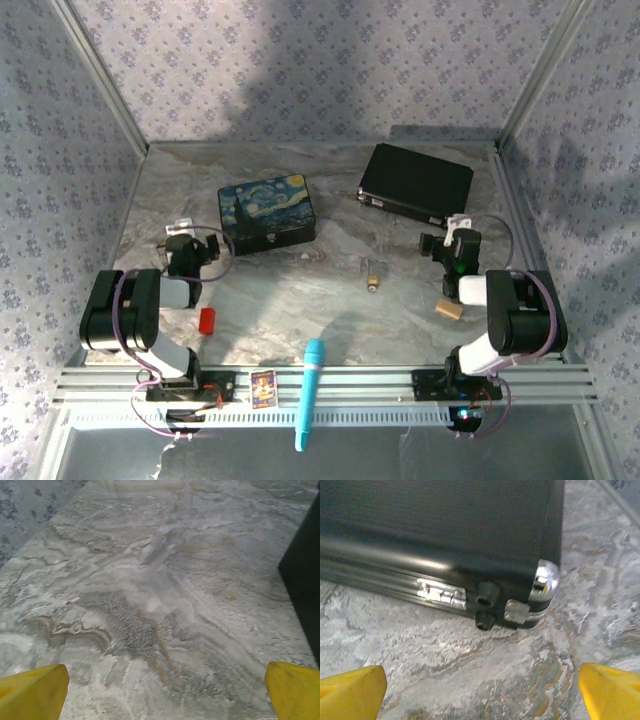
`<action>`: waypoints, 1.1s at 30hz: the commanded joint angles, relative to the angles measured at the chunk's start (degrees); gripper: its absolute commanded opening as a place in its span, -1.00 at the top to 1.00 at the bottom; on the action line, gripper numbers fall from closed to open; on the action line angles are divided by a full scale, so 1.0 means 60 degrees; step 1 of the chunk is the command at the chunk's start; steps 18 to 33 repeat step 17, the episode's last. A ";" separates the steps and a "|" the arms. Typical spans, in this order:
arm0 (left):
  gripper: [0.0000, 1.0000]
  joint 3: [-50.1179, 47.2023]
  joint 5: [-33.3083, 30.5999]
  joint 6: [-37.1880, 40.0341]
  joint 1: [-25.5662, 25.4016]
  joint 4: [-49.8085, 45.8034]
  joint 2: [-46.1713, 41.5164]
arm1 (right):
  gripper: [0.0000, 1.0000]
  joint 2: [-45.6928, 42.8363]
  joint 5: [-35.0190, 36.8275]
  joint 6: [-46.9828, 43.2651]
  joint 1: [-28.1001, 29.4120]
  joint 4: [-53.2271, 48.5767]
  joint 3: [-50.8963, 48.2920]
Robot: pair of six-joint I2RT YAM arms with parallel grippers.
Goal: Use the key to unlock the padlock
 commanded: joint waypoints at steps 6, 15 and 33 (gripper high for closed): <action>-1.00 0.0469 0.0452 0.0243 -0.0036 0.0309 -0.0025 | -0.99 0.0016 -0.0124 -0.0298 0.0077 0.0538 0.0213; -1.00 0.0469 0.0451 0.0240 -0.0040 0.0310 -0.0020 | -0.99 0.0031 -0.0188 -0.0298 0.0055 0.0505 0.0237; -1.00 0.0470 0.0440 0.0242 -0.0035 0.0311 -0.0027 | -0.99 0.0006 -0.0154 -0.0313 0.0061 0.0502 0.0233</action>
